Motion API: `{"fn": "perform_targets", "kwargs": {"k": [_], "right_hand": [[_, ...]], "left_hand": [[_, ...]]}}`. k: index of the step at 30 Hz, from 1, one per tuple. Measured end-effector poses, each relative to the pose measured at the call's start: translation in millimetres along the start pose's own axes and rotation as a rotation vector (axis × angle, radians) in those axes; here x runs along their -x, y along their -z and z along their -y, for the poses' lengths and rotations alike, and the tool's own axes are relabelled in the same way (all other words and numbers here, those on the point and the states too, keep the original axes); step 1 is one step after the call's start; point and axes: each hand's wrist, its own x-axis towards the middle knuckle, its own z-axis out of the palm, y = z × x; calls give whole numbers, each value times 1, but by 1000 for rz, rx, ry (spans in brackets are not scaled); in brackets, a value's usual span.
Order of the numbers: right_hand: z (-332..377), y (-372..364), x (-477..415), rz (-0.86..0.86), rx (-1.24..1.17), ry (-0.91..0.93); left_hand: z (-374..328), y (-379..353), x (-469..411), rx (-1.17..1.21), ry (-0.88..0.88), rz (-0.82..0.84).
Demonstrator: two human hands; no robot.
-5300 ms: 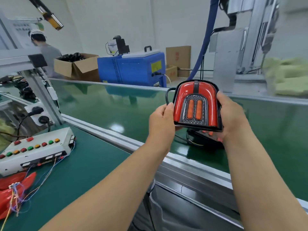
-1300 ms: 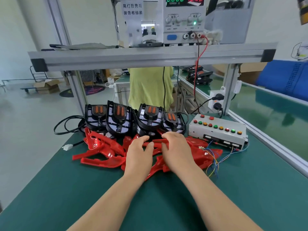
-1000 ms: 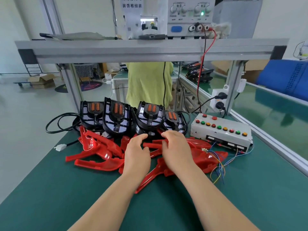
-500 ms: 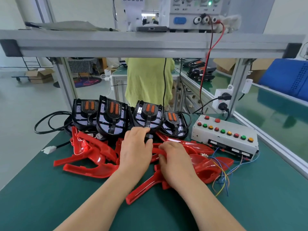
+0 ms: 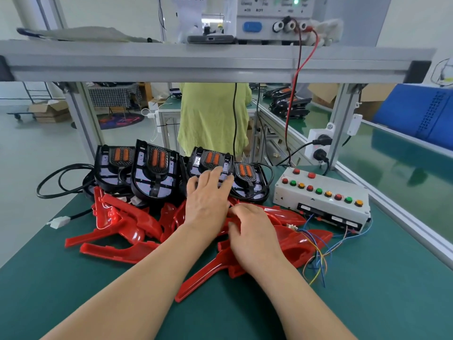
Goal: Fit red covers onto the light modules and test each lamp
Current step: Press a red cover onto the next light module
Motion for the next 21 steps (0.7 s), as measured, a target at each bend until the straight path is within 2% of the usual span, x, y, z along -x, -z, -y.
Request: {"fn": "perform_targets", "kwargs": {"k": [11,21], "right_hand": [[-1,2,-1,19,-2,-32],[1,2,0,36,-20,-50]], "left_hand": [[-6,-6,-16,-103,-37,79],[0,-6,-14,-100,-77,22]]}}
